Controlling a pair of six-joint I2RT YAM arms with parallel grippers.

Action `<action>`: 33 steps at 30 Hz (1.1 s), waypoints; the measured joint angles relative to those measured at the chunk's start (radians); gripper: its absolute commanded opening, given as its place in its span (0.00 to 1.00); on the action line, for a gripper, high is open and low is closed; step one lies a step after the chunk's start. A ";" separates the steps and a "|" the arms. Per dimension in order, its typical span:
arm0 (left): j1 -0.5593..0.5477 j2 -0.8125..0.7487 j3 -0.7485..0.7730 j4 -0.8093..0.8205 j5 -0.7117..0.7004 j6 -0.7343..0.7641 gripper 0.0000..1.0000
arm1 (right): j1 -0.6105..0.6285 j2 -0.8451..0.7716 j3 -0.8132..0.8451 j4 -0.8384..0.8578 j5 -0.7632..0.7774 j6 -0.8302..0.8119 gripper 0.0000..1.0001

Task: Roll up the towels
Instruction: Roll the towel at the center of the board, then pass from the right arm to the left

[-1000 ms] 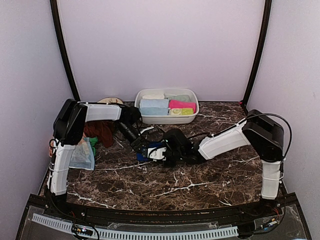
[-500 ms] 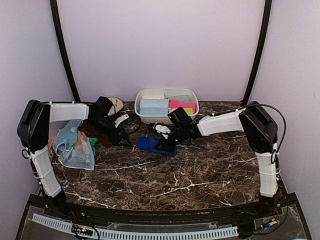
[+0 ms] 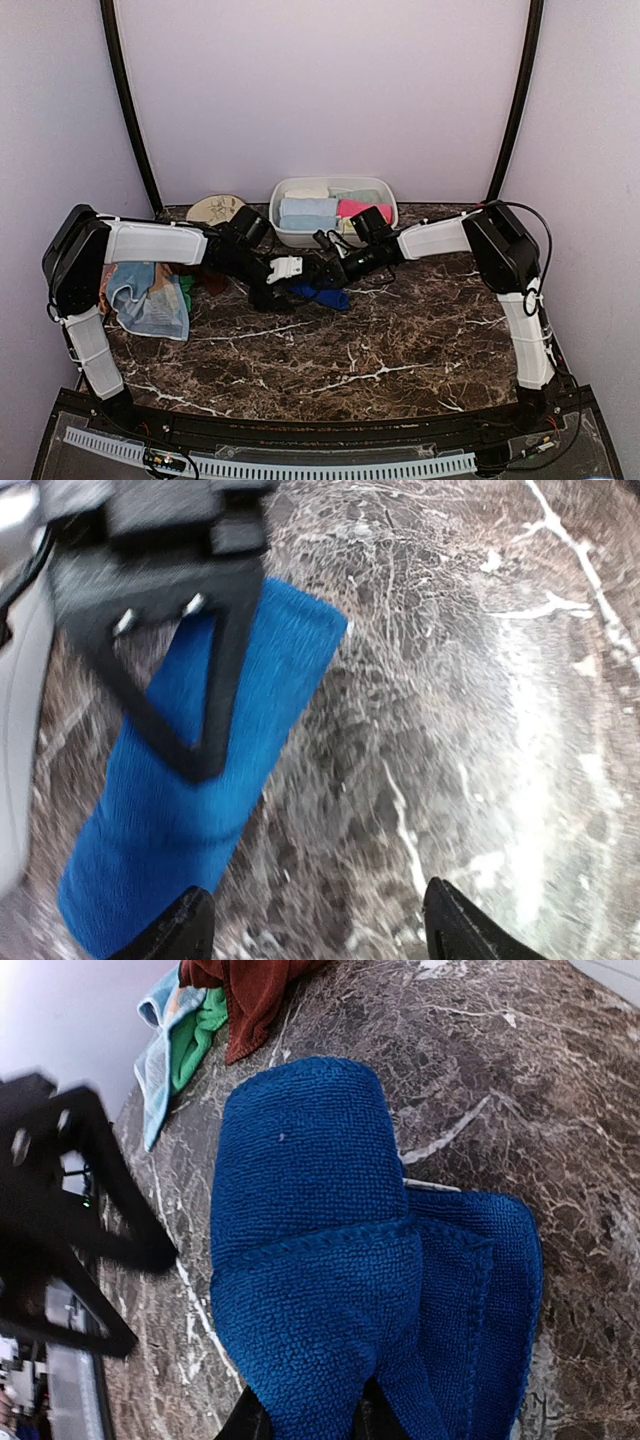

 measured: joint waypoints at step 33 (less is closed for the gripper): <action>-0.195 0.178 -0.155 0.770 -0.534 0.402 0.44 | -0.057 0.052 -0.234 0.703 -0.259 0.835 0.02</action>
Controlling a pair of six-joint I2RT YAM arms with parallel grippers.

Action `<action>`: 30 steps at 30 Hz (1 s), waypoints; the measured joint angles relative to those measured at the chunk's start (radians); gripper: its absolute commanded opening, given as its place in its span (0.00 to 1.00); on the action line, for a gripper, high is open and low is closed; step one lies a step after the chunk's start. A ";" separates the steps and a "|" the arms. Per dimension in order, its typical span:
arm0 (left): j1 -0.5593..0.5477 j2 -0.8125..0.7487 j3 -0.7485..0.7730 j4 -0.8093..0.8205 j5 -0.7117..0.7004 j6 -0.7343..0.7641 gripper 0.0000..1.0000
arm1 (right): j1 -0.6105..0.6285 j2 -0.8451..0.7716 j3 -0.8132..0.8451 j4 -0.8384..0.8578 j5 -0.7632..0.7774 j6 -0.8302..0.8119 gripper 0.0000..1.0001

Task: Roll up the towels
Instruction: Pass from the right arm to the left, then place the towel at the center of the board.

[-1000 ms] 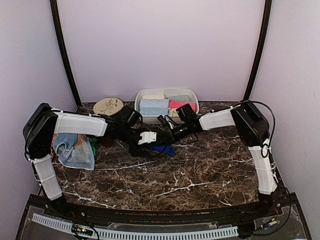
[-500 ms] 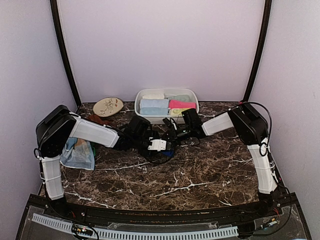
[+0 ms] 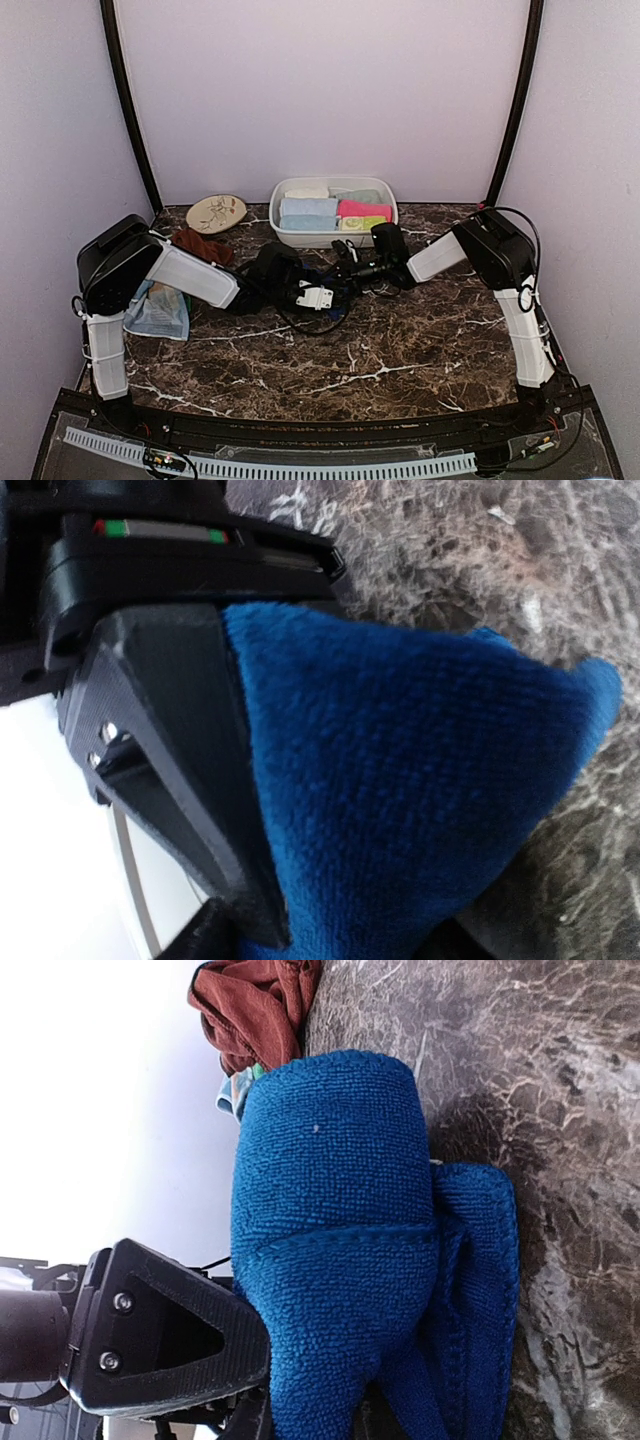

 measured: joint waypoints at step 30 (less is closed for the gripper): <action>0.310 -0.018 0.653 -0.288 -0.137 -0.175 0.00 | -0.305 -0.747 -0.026 -0.779 0.742 -0.725 1.00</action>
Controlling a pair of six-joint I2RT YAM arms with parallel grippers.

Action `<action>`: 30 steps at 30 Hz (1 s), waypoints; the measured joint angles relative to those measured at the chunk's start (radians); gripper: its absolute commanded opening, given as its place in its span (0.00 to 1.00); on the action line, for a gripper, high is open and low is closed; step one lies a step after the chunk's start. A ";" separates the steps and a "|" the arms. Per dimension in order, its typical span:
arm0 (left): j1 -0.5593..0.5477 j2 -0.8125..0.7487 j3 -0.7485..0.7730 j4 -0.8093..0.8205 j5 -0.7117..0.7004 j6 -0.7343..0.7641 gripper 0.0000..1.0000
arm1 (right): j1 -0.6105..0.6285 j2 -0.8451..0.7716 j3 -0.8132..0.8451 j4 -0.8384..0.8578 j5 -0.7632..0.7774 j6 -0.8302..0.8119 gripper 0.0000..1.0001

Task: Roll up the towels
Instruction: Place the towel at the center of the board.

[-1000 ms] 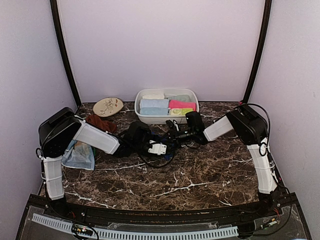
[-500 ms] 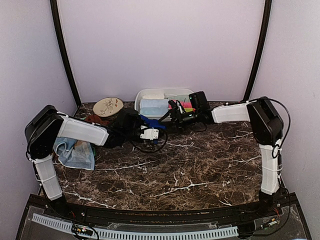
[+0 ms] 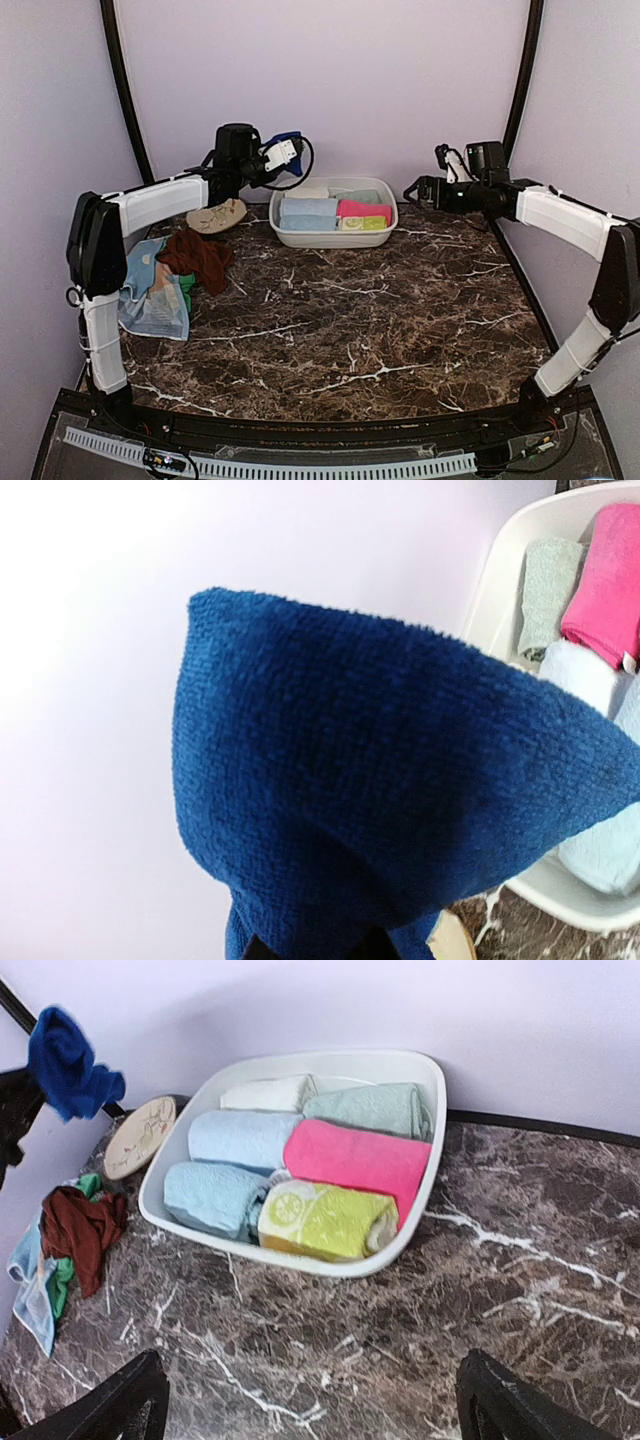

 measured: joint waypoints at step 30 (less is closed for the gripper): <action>-0.027 0.547 0.575 -0.495 0.106 -0.013 0.82 | 0.009 -0.192 -0.321 0.053 0.089 -0.032 1.00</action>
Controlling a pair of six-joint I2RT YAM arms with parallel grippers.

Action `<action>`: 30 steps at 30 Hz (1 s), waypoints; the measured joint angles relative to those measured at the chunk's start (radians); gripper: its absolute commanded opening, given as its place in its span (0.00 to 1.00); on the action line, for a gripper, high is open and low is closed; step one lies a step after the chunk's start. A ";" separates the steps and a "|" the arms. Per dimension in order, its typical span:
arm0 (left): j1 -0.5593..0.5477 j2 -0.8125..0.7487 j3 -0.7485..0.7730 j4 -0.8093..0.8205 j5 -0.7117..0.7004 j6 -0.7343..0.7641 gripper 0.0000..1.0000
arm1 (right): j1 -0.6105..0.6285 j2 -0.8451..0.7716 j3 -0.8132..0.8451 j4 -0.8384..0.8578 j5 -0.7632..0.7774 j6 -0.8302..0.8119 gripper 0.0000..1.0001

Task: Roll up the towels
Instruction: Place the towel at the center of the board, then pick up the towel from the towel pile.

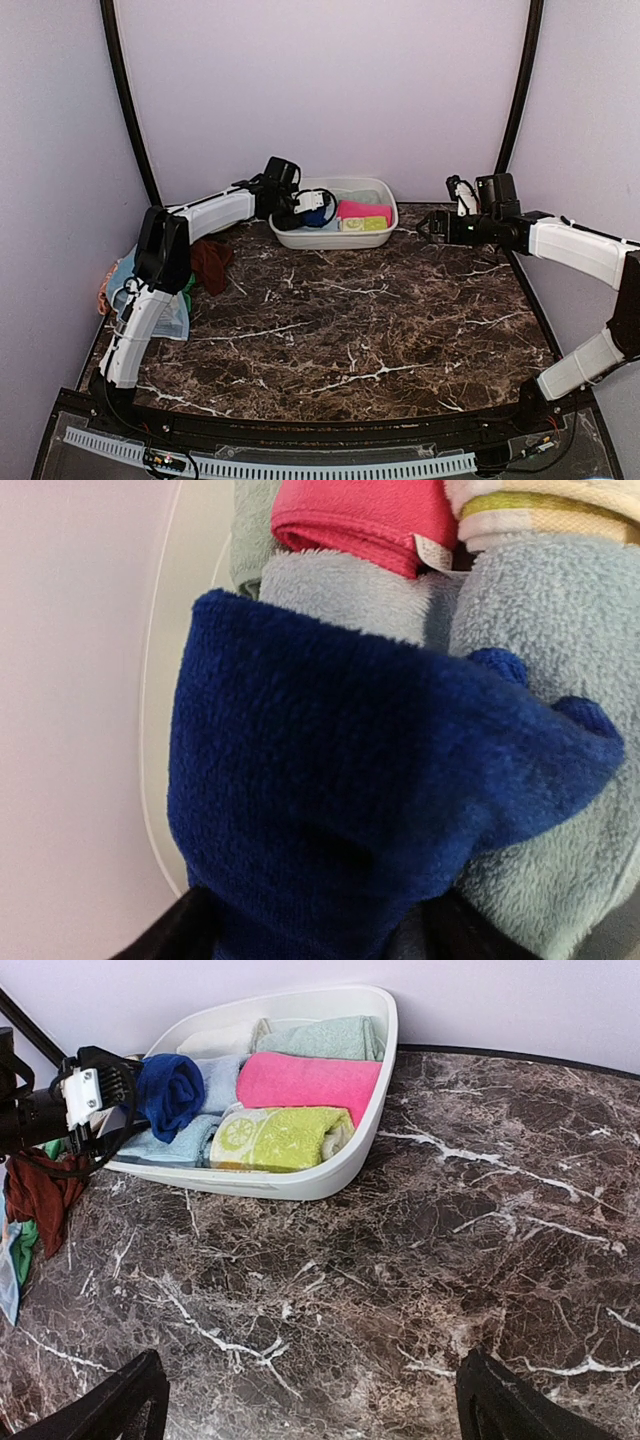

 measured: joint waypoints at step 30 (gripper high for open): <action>0.568 -1.010 -0.782 -0.372 0.237 -0.318 0.89 | -0.023 0.007 -0.040 0.062 0.033 0.120 1.00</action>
